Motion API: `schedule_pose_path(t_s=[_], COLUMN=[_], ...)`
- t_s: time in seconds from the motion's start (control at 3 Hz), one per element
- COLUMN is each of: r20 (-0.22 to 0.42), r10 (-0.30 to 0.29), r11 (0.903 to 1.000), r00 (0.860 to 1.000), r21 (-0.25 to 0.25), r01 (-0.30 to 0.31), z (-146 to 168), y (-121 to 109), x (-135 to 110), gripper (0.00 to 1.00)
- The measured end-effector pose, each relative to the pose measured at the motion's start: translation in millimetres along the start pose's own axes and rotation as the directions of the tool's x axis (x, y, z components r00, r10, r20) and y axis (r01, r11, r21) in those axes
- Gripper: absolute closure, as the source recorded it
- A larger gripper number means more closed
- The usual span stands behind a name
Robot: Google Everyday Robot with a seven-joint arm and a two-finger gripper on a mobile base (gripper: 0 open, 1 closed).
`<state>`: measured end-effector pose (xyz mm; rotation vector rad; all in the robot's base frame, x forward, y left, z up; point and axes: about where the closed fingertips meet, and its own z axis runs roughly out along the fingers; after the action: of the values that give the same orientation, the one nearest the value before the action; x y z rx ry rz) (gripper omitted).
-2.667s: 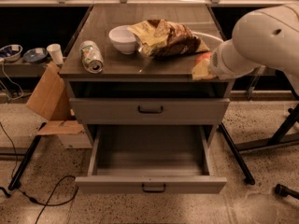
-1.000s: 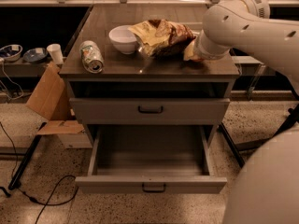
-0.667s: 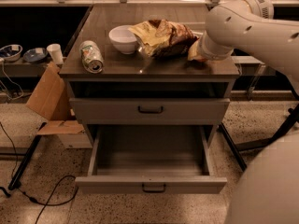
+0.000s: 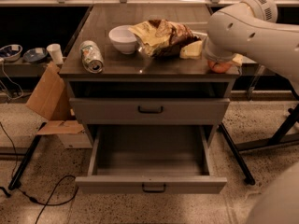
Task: Pick apple from middle drawer and place on counter
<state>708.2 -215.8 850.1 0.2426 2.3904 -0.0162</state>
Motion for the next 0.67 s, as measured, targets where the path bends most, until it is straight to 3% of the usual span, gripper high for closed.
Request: schedule_pose_path(t_s=[0.33, 0.67], r20=[0.0, -0.001], r10=[0.0, -0.001], r11=[1.0, 1.0], r00=[1.0, 1.0], r21=[0.0, 0.001], r01=[0.0, 0.001], z=[0.0, 0.3], y=[0.0, 0.6], x=[0.1, 0.6], gripper=[0.0, 0.18])
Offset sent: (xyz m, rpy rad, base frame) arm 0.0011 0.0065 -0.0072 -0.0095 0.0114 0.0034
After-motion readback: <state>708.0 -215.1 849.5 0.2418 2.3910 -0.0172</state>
